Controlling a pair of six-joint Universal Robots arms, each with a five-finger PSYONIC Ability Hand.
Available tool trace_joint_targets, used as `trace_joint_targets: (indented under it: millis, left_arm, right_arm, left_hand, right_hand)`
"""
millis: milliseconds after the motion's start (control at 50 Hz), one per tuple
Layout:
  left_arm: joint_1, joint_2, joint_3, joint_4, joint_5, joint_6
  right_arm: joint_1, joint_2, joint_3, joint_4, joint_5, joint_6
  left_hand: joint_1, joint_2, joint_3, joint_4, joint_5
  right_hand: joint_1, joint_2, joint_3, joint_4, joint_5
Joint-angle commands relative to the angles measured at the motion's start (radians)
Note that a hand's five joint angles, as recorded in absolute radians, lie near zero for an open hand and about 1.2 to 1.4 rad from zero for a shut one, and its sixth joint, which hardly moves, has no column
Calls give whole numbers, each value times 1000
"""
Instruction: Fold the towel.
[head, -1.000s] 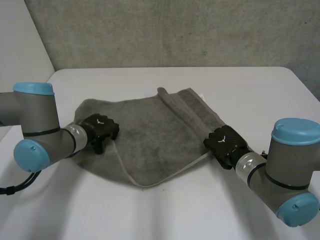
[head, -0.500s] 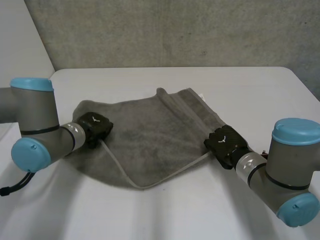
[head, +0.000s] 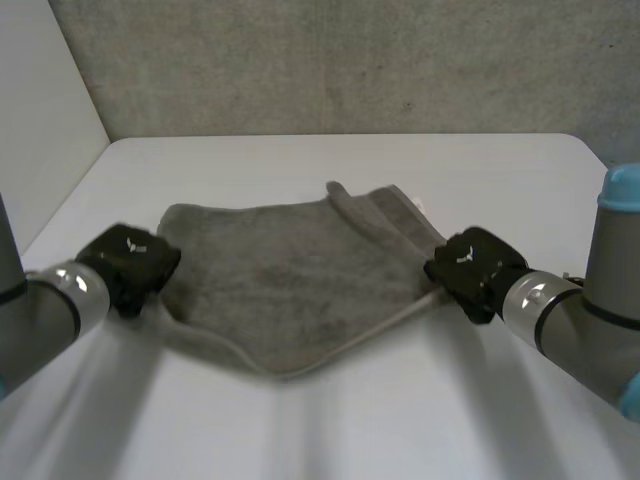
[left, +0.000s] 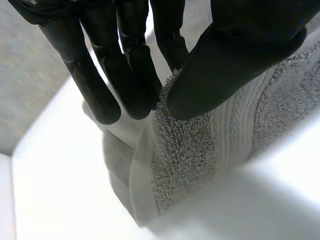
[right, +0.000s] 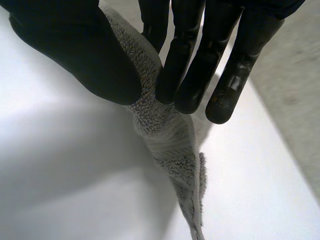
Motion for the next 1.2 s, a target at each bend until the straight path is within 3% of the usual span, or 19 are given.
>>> trace_joint_targets:
  millis: [20, 160, 260, 340, 380, 400, 440, 540, 620, 700, 740, 820, 920, 1020, 1140, 1180, 1200]
  left_arm:
    - [3, -19, -139, 12, 2, 95]
    - [3, -171, -31, 75, -46, 173]
    - [-3, -251, 269, 167, -122, 176]
    - [-15, -284, 477, 205, -126, 164]
    - [-39, -321, 703, 266, -124, 118]
    - [-40, -321, 704, 267, -124, 118]
    - [-44, -335, 889, 358, -129, 25]
    - [-41, -318, 977, 467, -139, -148]
    - [-29, -272, 877, 472, -164, -255]
    - [-10, -229, 707, 471, -161, -286]
    - [13, -183, 504, 481, -150, -290]
    - [17, -160, 310, 501, -130, -293]
    - [40, -172, -27, 645, -66, -292]
    - [68, -211, -144, 747, -50, -290]
    - [94, -211, -164, 758, -52, -292]
    - [109, -188, -164, 758, -53, -293]
    - [109, -188, -164, 758, -53, -293]
  right_arm:
    - [18, 6, -31, 296, 9, -115]
    - [18, 97, -120, 295, 41, -198]
    - [31, 152, -374, 212, 115, -189]
    - [62, 167, -508, 86, 150, -167]
    - [82, 163, -618, -80, 193, -133]
    - [82, 162, -619, -81, 193, -133]
    - [90, 138, -669, -290, 222, -112]
    - [97, 68, -617, -503, 227, -107]
    - [97, 51, -519, -466, 221, -109]
    - [97, 49, -435, -417, 208, -109]
    - [96, 47, -326, -368, 169, -107]
    - [85, 47, -208, -336, 120, -106]
    - [82, 69, 8, -330, 19, -104]
    - [82, 141, 85, -328, -20, -101]
    - [79, 156, 96, -331, -23, -55]
    - [68, 152, 90, -334, -17, 65]
    - [68, 152, 90, -334, -17, 66]
  left_hand:
    - [227, 182, 182, 180, 197]
    - [227, 182, 182, 180, 197]
    - [227, 182, 182, 180, 197]
    - [227, 182, 182, 180, 197]
    - [227, 182, 182, 180, 197]
    - [227, 182, 182, 180, 197]
    - [227, 182, 182, 180, 197]
    - [227, 182, 182, 180, 197]
    - [227, 182, 182, 180, 197]
    - [227, 182, 182, 180, 197]
    - [227, 182, 182, 180, 197]
    - [227, 182, 182, 180, 197]
    - [227, 182, 182, 180, 197]
    - [227, 182, 182, 180, 197]
    - [227, 182, 182, 180, 197]
    - [227, 182, 182, 180, 197]
    - [227, 182, 182, 180, 197]
  right_hand:
    - [429, 213, 210, 202, 222]
    - [429, 213, 210, 202, 222]
    - [429, 213, 210, 202, 222]
    - [429, 213, 210, 202, 222]
    - [429, 213, 210, 202, 222]
    - [429, 213, 210, 202, 222]
    - [429, 213, 210, 202, 222]
    - [429, 213, 210, 202, 222]
    - [429, 213, 210, 202, 222]
    - [429, 213, 210, 202, 222]
    - [429, 213, 210, 202, 222]
    - [429, 213, 210, 202, 222]
    - [429, 213, 210, 202, 222]
    - [429, 213, 210, 202, 222]
    - [429, 213, 210, 202, 222]
    - [106, -110, -113, -120, -100]
    - [104, -112, -115, -122, -102]
